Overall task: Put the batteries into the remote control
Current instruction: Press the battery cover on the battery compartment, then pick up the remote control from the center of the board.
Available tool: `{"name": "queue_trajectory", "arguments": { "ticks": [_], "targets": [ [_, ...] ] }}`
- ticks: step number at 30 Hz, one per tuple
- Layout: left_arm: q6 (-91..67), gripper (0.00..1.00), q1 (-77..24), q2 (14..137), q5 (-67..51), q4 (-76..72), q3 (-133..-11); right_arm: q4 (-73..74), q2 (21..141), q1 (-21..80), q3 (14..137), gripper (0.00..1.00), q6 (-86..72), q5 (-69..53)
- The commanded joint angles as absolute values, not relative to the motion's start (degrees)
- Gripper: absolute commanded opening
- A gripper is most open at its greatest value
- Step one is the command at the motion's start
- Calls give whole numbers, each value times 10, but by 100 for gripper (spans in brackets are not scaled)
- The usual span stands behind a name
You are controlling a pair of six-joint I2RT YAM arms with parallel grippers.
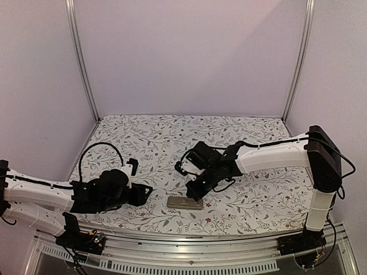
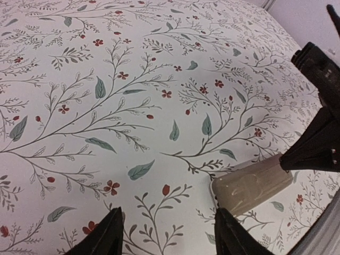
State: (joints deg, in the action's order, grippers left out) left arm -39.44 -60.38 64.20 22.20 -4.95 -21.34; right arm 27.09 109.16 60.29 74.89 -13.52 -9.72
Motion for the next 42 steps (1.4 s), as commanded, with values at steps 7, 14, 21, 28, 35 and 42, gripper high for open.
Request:
{"name": "queue_trajectory", "arguments": {
  "ticks": [7,14,21,28,35,42],
  "targets": [
    [-401,58,-610,652,227,-41,-210,270,1090,597,734,0,-146,-114],
    [-398,58,-610,657,224,-43,-211,237,1099,594,680,0,-178,-122],
    [-402,58,-610,653,222,-40,-209,247,1109,590,674,0,-187,-124],
    [-399,59,-610,634,231,-33,-214,249,1062,620,759,33,-99,-110],
    [-422,59,-610,558,272,9,-200,280,1134,645,817,71,63,-85],
    [-442,61,-610,458,326,48,-173,289,1193,645,843,73,144,-63]
  ]
}}
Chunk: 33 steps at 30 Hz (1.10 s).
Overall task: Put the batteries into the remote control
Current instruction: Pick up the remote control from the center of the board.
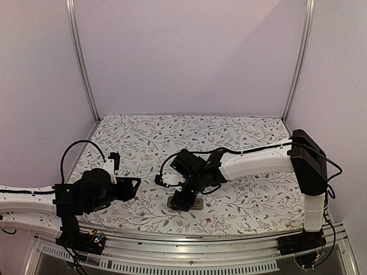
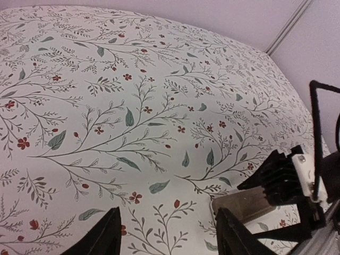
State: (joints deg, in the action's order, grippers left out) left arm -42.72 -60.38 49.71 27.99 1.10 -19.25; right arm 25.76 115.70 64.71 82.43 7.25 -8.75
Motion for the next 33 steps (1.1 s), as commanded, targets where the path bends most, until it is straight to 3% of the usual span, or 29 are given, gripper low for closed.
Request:
{"name": "queue_trajectory", "arguments": {
  "ticks": [1,9,17,20,27,33],
  "targets": [
    [-443,61,-610,449,331,51,-171,292,1200,645,850,73,147,-62],
    [-444,61,-610,444,338,64,-173,304,1237,646,876,69,152,-32],
    [-437,61,-610,453,341,63,-178,319,1239,645,887,45,158,-42],
    [-430,61,-610,459,340,65,-181,321,1234,645,898,40,151,-44],
    [-422,61,-611,465,346,66,-194,306,1191,617,935,33,82,-37],
    [-347,61,-612,441,306,-30,-187,175,1081,593,894,33,14,-118]
  ]
}}
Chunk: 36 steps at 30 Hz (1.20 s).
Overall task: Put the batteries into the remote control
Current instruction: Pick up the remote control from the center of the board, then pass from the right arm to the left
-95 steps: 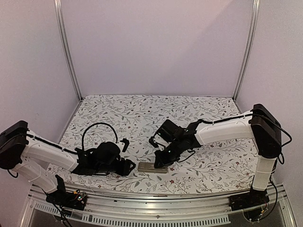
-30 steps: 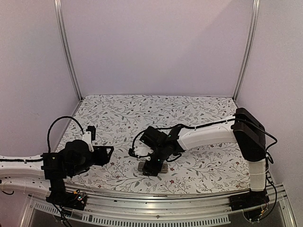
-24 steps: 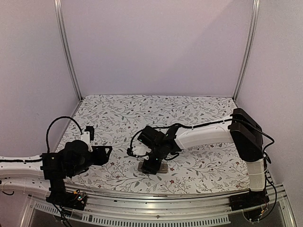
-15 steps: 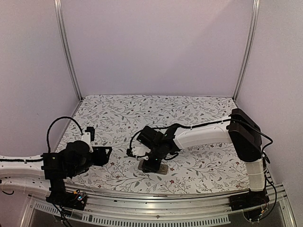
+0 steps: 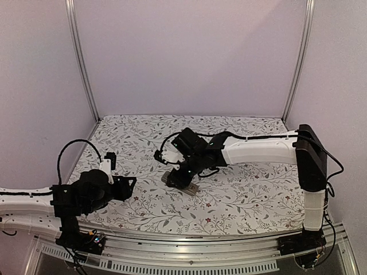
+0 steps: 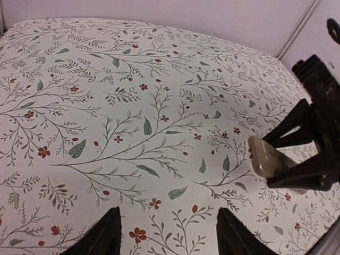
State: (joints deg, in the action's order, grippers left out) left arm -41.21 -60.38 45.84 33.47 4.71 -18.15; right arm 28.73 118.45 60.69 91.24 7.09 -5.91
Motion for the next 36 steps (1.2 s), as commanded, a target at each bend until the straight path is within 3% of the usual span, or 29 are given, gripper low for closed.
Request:
{"name": "queue_trajectory", "arguments": {
  "ticks": [1,4,11,17,22,29,33,36],
  "targets": [
    [-320,61,-614,436,286,-56,-183,145,1064,593,884,33,12,-134],
    [-240,66,-621,420,221,-142,-174,79,1007,593,862,32,16,-171],
    [-36,91,-627,427,47,-322,-205,-3,935,593,859,31,45,-278],
    [-1,99,-623,513,-43,-420,-262,-47,909,593,858,31,47,-339],
    [-51,100,-587,556,-150,-443,-308,-56,893,596,857,30,42,-378],
    [-88,99,-571,620,-193,-447,-364,-57,883,608,850,30,47,-384],
    [-89,94,-570,641,-195,-443,-385,-65,874,610,842,30,47,-383],
    [-95,85,-570,654,-204,-444,-395,-71,870,611,836,30,44,-383]
  ]
}}
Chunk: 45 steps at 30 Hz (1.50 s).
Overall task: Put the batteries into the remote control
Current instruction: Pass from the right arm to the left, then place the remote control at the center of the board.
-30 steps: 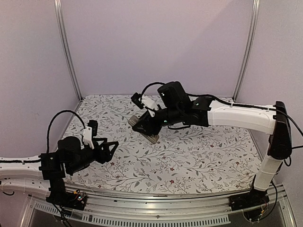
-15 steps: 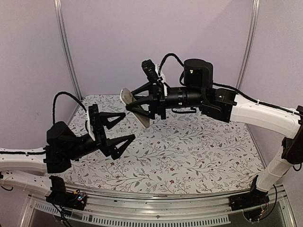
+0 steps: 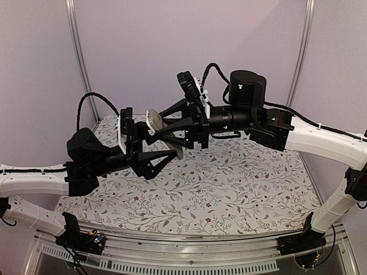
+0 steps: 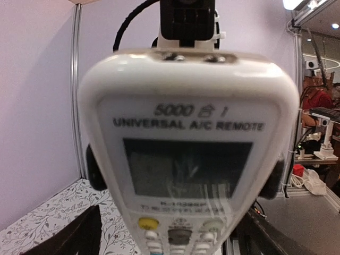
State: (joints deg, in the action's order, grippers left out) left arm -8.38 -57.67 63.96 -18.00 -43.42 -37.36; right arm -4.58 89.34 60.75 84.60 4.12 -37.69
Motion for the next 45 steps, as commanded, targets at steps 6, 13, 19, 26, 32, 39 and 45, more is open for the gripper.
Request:
{"name": "queue_trajectory", "arguments": {
  "ticks": [6,13,19,26,32,39,45],
  "targets": [
    [-98,64,-570,661,-212,-445,-400,-75,862,611,826,30,44,-378],
    [-98,47,-570,664,-219,-443,-403,-80,860,611,819,29,43,-374],
    [-100,16,-570,661,-218,-442,-401,-80,862,611,814,32,46,-366],
    [-95,0,-570,648,-182,-394,-403,-80,856,611,799,74,48,-329],
    [-91,0,-569,633,-49,-211,-433,-75,823,600,776,99,46,-251],
    [-164,0,-545,729,176,187,-586,-5,784,558,773,99,15,-71],
    [-238,0,-509,798,126,322,-611,61,790,547,774,99,-16,-11]
  ]
}}
